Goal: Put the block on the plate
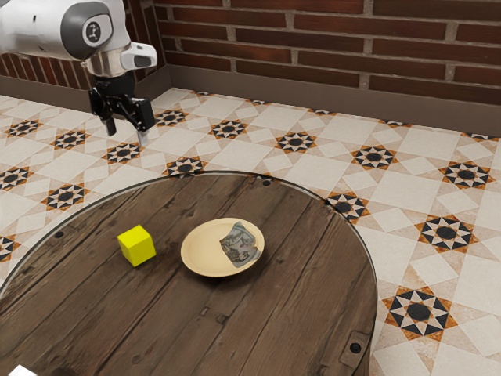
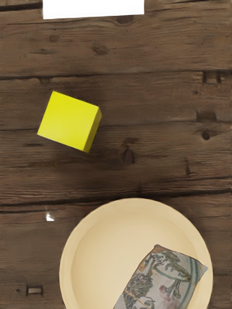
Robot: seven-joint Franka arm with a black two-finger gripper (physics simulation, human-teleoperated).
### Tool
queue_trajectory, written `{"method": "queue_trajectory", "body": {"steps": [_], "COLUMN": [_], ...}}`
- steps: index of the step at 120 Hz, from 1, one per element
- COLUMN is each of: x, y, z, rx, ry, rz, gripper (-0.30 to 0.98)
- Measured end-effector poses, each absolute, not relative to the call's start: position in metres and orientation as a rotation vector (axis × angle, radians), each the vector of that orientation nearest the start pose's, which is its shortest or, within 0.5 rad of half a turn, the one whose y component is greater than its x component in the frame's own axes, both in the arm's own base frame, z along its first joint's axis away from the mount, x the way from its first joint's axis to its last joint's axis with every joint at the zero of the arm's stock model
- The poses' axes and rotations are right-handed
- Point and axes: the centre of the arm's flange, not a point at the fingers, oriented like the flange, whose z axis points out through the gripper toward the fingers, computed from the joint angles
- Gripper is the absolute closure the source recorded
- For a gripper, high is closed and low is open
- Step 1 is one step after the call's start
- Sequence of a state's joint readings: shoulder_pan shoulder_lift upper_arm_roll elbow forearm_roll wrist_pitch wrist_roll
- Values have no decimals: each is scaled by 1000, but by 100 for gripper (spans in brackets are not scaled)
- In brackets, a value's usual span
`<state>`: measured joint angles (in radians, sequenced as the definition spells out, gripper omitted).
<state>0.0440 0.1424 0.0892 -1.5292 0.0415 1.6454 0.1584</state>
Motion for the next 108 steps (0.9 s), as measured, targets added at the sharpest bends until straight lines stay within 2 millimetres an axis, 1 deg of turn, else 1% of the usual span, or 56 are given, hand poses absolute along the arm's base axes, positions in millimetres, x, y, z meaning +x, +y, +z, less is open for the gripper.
{"method": "queue_trajectory", "body": {"steps": [16,20,24,31,39,45,50,60,68,74,81,87,98,108], "x": [597,597,594,584,571,559,555,562,572,578,578,579,583,583], "y": [80,80,80,80,82,84,88,103,116,120,121,128,139,142], "z": [568,565,555,525,500,478,465,438,408,391,366,348,326,308], "rx": [-3088,-3089,-3092,-3101,-3104,-3107,-3109,-3108,-3107,-3104,-3099,-3095,-3085,-3077], "ry": [83,90,97,104,109,132,157,215,259,306,366,395,447,499], "rz": [50,60,93,192,274,303,299,259,252,235,217,201,172,166], "gripper": [0,0,0,0,0,0,0,0,0,0,0,0,0,0]}}
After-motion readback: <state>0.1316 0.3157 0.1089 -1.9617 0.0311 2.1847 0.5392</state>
